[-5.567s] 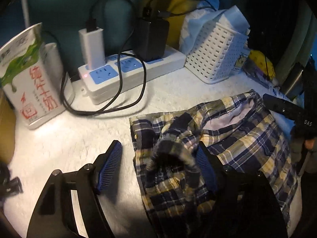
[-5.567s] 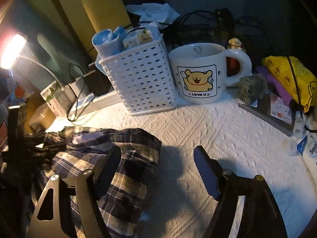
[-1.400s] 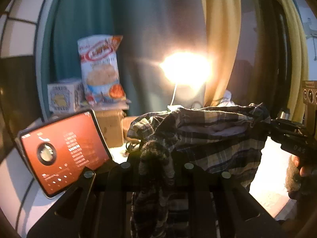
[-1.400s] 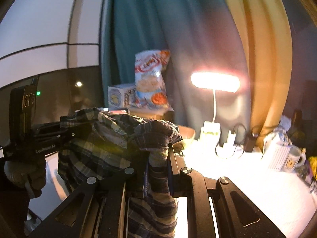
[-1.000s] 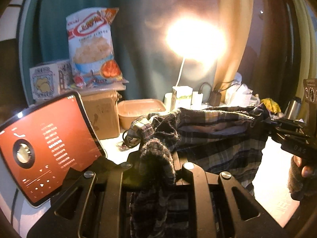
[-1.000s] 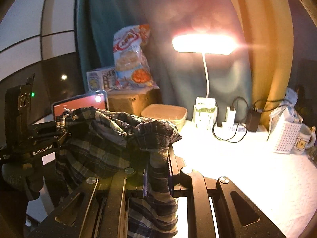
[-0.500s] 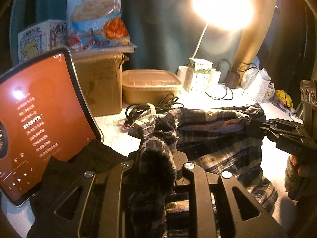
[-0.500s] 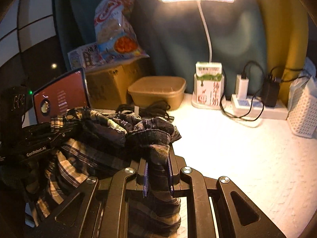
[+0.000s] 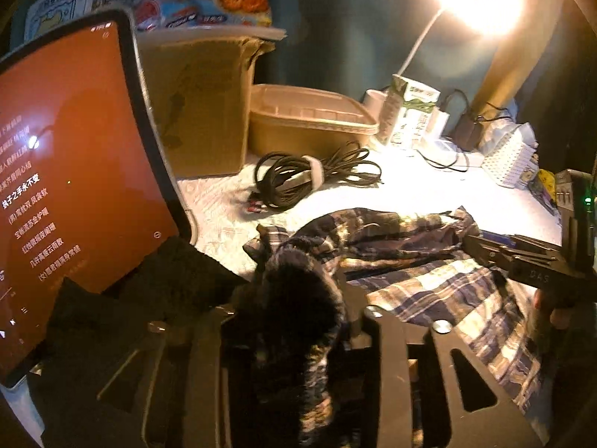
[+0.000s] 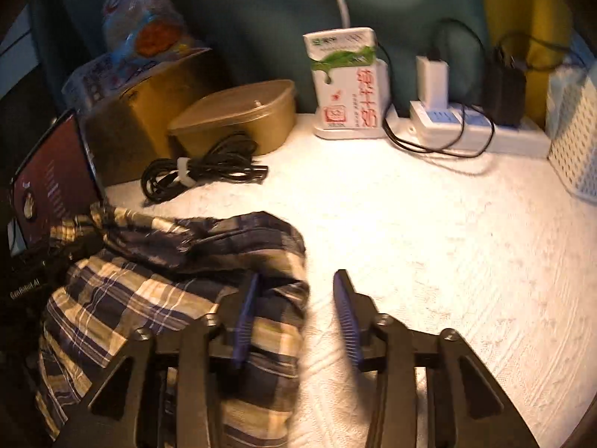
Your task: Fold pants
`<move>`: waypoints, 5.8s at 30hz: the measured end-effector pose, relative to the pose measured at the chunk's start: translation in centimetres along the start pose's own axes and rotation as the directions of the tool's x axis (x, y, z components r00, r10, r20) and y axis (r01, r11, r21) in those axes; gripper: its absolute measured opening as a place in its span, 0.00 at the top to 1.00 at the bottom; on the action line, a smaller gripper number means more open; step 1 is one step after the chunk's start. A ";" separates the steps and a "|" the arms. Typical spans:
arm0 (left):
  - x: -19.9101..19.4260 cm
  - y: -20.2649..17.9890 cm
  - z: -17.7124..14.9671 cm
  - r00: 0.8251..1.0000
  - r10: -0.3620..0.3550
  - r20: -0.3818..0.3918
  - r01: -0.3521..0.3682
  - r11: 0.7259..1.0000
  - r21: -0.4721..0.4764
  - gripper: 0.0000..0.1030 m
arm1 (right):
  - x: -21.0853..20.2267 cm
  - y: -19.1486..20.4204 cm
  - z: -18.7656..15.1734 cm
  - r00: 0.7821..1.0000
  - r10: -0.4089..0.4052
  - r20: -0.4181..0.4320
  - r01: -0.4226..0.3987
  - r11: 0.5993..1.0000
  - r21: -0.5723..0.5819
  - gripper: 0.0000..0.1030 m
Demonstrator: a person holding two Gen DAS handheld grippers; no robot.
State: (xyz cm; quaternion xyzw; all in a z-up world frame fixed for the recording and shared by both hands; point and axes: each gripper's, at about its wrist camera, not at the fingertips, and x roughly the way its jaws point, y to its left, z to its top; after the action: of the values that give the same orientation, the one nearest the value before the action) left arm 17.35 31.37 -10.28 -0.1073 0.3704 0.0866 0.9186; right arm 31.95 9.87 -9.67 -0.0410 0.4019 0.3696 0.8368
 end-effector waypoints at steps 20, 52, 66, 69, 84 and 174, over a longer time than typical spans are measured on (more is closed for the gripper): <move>-6.6 -2.3 2.8 0.981 0.043 0.188 -0.060 0.994 0.087 0.46 | -1.9 3.0 1.0 0.995 0.060 0.075 -0.051 0.992 -0.114 0.83; -0.5 -2.3 1.3 0.995 -0.072 -0.066 0.077 0.994 0.081 0.46 | 0.9 1.9 0.6 1.000 0.017 0.007 -0.017 0.996 -0.088 0.82; -2.2 -2.1 1.1 0.998 -0.035 -0.043 0.038 0.998 0.053 0.46 | 0.8 2.3 0.2 1.000 -0.020 -0.001 0.020 0.995 -0.093 0.82; -3.4 -1.9 0.7 0.999 -0.024 -0.025 0.024 0.999 0.038 0.46 | 0.2 2.4 -0.1 0.999 -0.037 0.003 0.037 0.995 -0.093 0.82; -8.3 -3.8 -2.6 1.000 -0.011 0.027 0.010 0.999 0.043 0.46 | -4.7 3.3 -2.8 0.995 -0.091 0.050 0.096 0.990 -0.104 0.75; -27.6 -21.9 -9.3 0.796 0.003 0.606 -0.092 0.989 0.116 0.01 | -38.7 3.1 -15.3 0.751 -0.350 0.560 0.405 0.914 0.028 0.00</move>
State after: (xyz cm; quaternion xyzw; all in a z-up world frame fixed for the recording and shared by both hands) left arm -3.20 5.73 5.42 -0.0004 0.0661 0.1134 0.9913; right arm 4.49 -16.20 7.97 -0.0523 0.1077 0.2073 0.9709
